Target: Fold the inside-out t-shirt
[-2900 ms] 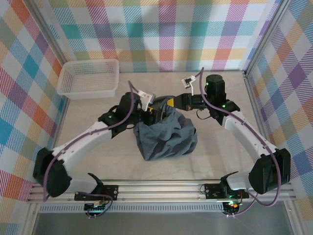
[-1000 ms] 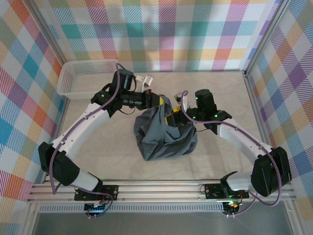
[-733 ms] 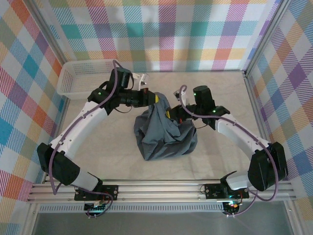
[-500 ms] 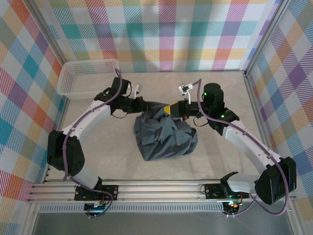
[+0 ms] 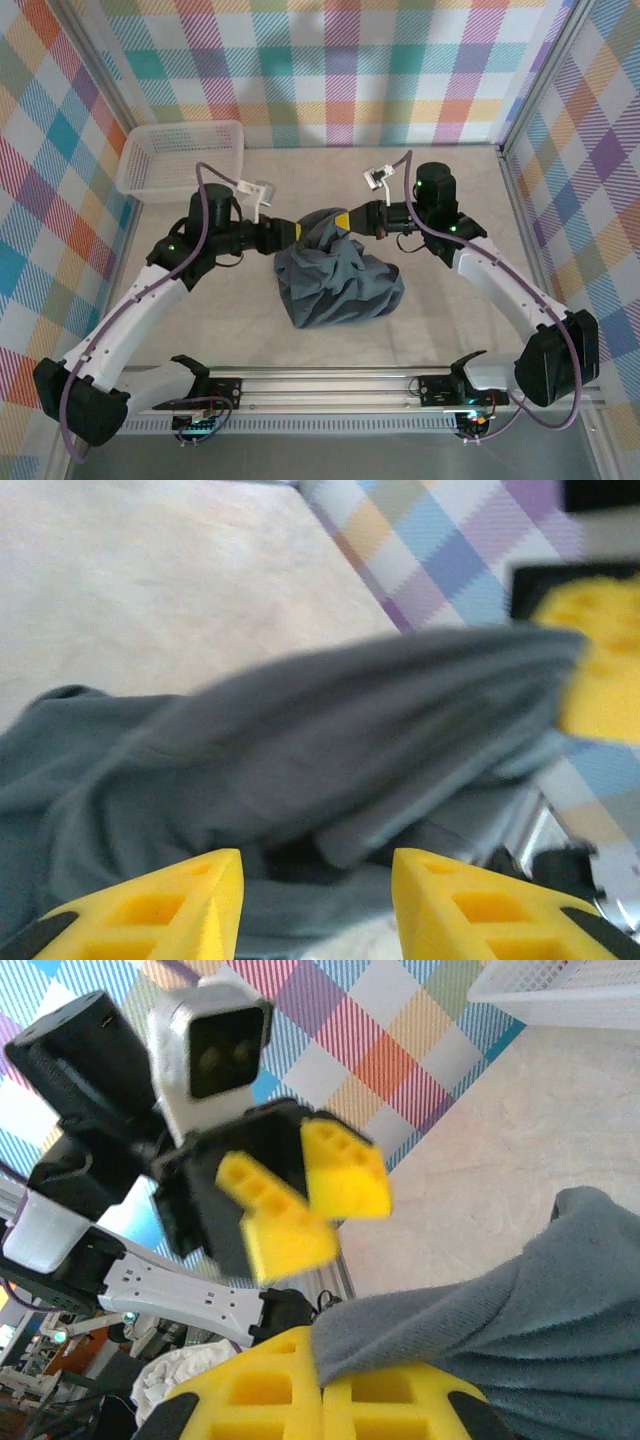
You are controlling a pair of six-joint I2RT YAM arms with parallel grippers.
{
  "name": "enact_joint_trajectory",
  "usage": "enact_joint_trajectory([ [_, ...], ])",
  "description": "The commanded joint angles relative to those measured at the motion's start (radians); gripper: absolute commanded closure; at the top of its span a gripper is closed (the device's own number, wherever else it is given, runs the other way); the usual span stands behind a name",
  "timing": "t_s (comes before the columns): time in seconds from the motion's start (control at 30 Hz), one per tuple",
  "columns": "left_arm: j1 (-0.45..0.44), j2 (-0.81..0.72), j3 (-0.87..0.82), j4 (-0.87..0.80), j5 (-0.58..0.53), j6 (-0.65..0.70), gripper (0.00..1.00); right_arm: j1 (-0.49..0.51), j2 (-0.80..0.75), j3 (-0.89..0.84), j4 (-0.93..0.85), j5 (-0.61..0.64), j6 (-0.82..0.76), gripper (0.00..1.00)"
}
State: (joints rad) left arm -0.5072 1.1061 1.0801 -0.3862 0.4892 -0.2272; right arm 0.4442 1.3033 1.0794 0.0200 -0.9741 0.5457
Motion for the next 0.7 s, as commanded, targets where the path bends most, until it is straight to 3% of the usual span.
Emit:
enact_joint_trajectory([
  [0.0, -0.054, 0.045, 0.019, 0.008, 0.026, 0.084, 0.56, -0.002, 0.009, 0.046, -0.018, -0.051, -0.029, 1.0],
  [0.13, -0.086, 0.132, 0.072, 0.013, -0.008, 0.12, 0.55, -0.002, 0.014, 0.054, -0.01, -0.061, -0.013, 1.0],
  [0.3, -0.1, 0.193, 0.101, 0.059, 0.024, 0.13, 0.54, -0.002, 0.008, 0.057, -0.024, -0.053, -0.02, 1.0],
  [0.33, -0.1, 0.201, 0.108, 0.061, 0.034, 0.13, 0.6, -0.003, 0.007, 0.059, -0.041, -0.039, -0.028, 1.0],
  [0.47, -0.101, 0.198, 0.109, 0.092, 0.082, 0.104, 1.0, -0.012, 0.003, 0.066, -0.088, 0.027, -0.042, 1.0],
  [0.63, -0.082, 0.15, 0.138, 0.128, 0.133, -0.037, 1.0, -0.095, 0.013, 0.043, -0.185, 0.2, -0.047, 1.0],
  [0.67, -0.07, 0.146, 0.171, 0.117, 0.146, -0.094, 1.0, -0.106, 0.017, 0.033, -0.221, 0.263, -0.086, 0.96],
])
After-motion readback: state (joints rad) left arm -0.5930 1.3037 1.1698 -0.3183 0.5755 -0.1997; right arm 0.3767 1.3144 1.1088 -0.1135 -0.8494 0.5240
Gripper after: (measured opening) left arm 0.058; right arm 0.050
